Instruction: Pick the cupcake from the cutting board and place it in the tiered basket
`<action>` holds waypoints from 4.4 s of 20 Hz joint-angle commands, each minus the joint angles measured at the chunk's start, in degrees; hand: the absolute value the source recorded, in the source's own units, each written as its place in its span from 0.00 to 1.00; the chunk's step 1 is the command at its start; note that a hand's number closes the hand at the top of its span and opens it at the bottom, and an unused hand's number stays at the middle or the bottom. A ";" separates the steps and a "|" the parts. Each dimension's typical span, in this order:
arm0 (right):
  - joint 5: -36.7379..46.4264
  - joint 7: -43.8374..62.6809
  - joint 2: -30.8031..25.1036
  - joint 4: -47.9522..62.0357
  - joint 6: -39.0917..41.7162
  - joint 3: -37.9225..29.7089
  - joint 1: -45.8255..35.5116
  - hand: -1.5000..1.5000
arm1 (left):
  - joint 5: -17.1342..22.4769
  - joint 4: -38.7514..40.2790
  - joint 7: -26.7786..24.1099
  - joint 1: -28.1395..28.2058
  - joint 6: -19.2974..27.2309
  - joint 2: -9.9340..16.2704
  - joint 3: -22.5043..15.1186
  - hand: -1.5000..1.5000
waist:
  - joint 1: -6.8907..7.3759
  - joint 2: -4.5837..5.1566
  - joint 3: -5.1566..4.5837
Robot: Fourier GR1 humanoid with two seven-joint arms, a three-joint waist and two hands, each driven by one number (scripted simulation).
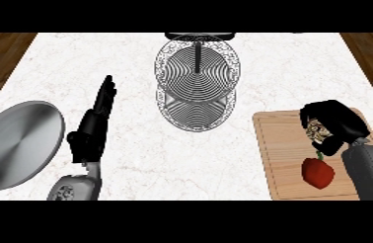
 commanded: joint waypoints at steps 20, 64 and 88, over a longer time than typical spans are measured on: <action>10.63 75.31 24.15 -49.34 28.88 42.75 -7.04 1.00 | 0.71 1.02 0.10 -0.86 -0.96 0.63 0.71 0.50 | 0.11 -0.62 0.60; -17.33 86.35 24.14 -20.23 13.86 10.97 -43.64 0.00 | 0.93 2.29 -1.61 -1.42 -0.09 0.36 0.99 0.50 | 0.21 0.62 0.76; -37.44 83.67 13.64 -61.37 4.86 -15.17 -9.83 0.00 | 1.90 -0.81 -0.68 1.63 -0.28 1.12 1.85 0.50 | -2.55 0.03 0.89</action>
